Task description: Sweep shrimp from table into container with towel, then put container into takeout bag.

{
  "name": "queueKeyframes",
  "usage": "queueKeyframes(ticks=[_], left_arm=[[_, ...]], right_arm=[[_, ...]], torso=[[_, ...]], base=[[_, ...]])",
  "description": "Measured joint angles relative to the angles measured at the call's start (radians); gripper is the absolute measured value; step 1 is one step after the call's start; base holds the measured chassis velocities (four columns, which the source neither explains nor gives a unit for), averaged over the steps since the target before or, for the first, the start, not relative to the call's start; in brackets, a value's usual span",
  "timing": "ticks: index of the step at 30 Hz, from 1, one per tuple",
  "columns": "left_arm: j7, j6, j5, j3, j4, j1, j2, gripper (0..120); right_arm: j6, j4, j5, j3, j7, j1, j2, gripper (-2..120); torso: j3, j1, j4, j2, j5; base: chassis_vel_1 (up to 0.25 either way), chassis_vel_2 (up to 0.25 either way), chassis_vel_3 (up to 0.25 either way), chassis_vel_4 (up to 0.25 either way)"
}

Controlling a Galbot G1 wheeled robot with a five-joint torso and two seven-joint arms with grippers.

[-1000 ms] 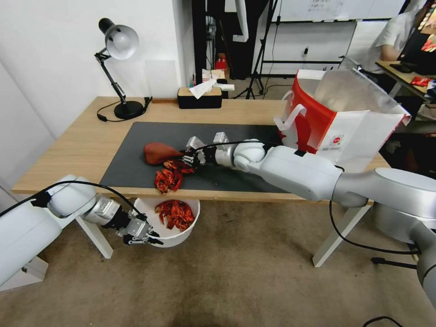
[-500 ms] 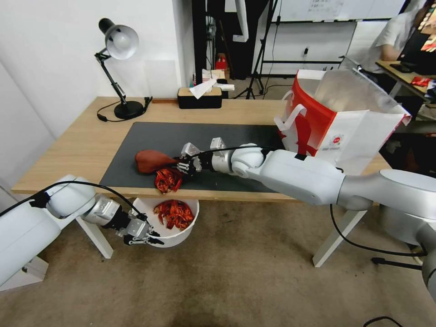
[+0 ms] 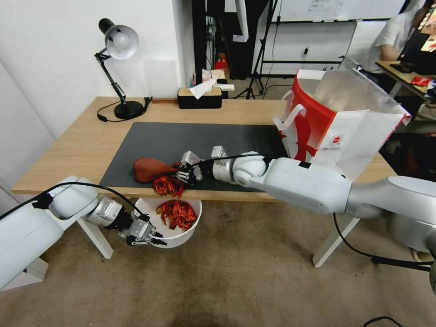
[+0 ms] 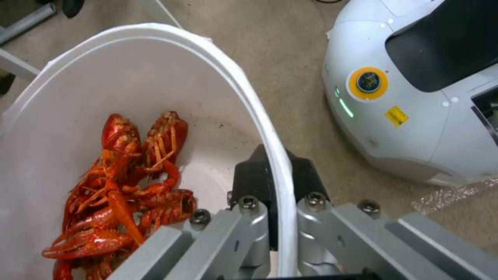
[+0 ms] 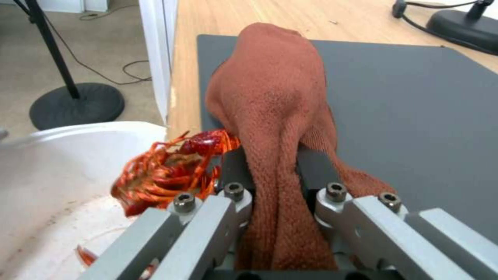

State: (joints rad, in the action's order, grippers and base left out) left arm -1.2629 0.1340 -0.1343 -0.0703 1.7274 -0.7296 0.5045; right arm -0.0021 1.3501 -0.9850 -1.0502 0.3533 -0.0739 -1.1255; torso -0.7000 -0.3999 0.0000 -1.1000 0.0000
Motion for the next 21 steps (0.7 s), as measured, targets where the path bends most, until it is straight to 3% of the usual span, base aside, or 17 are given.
queueKeyframes(ticks=[21], left_arm=[[0.001,-0.013,-0.017,0.014,-0.001,0.017,-0.002,0]], right_arm=[[-0.021,0.173,-0.022,-0.013,-0.055,0.058,0.082,8]], torso=[[0.000,0.000,0.0000,0.000,0.0000]], base=[[0.000,0.000,0.000,0.000]])
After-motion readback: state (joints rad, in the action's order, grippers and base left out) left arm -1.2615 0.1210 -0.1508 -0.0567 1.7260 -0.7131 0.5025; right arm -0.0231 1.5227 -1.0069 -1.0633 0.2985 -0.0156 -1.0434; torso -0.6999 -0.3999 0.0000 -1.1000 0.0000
